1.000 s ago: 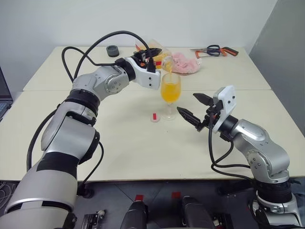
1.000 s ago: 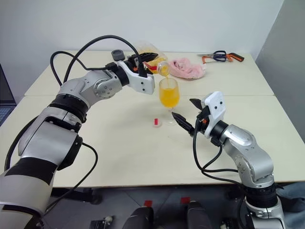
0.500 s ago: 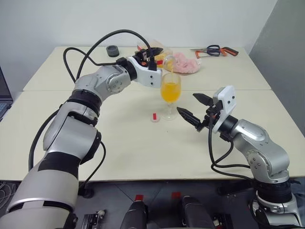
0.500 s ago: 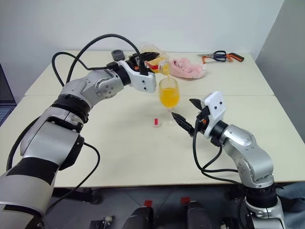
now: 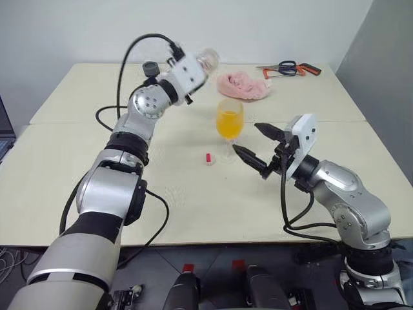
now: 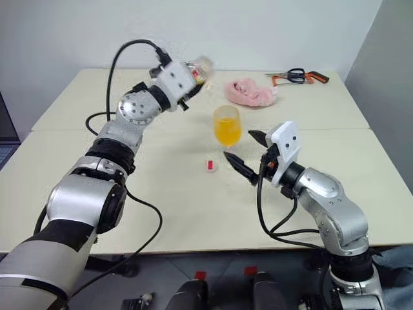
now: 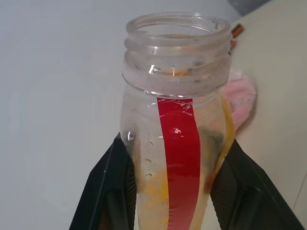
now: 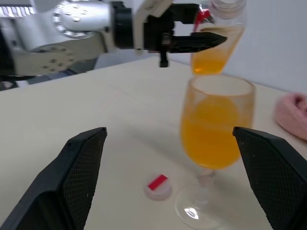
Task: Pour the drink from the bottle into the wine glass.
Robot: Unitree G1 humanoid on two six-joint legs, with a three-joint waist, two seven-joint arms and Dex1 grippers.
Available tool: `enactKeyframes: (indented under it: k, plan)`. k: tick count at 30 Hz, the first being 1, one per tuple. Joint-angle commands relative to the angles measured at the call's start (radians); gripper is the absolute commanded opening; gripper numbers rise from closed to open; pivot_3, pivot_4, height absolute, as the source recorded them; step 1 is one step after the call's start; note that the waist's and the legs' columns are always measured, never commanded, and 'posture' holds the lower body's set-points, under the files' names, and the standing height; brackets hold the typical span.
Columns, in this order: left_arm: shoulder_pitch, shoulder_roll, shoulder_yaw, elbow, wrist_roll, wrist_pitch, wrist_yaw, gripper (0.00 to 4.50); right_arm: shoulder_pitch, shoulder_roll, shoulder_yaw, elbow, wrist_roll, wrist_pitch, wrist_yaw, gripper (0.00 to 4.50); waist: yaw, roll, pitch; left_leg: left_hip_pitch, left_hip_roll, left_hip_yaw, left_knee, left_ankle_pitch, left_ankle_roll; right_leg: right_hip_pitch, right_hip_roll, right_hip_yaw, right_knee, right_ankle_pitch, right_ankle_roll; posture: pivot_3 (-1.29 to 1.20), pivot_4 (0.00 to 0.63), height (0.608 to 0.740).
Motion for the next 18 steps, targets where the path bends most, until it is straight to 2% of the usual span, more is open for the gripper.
enactKeyframes:
  k: [1, 9, 18]
  plan:
    - [0.029, 0.053, 0.091, -0.054, -0.089, 0.114, -0.022, 1.64, -0.020, -0.044, 0.035, -0.070, 0.029, 0.053, 0.034, 4.50, -0.005, 0.000, 0.000, 0.000, 0.000, 0.000, 0.000, 0.000, 0.000, 0.000, 0.000, 0.000, 0.000, 0.000, 0.000, 0.00, 0.150, 0.740]
    - [0.166, 0.098, 0.231, -0.105, -0.238, 0.341, -0.087, 1.64, -0.107, -0.006, 0.129, -0.011, -0.016, 0.174, -0.054, 4.50, -0.018, 0.000, 0.000, 0.001, 0.000, -0.001, 0.001, 0.000, 0.000, 0.000, 0.000, -0.001, 0.003, 0.000, 0.000, 0.00, 0.150, 0.740]
    - [0.232, 0.104, 0.315, -0.120, -0.329, 0.483, -0.064, 1.64, -0.184, 0.058, 0.184, 0.040, -0.053, 0.195, -0.076, 4.50, -0.017, -0.001, 0.000, 0.001, 0.000, -0.001, 0.001, 0.000, 0.000, 0.000, -0.001, -0.001, 0.003, 0.000, 0.000, 0.00, 0.150, 0.740]
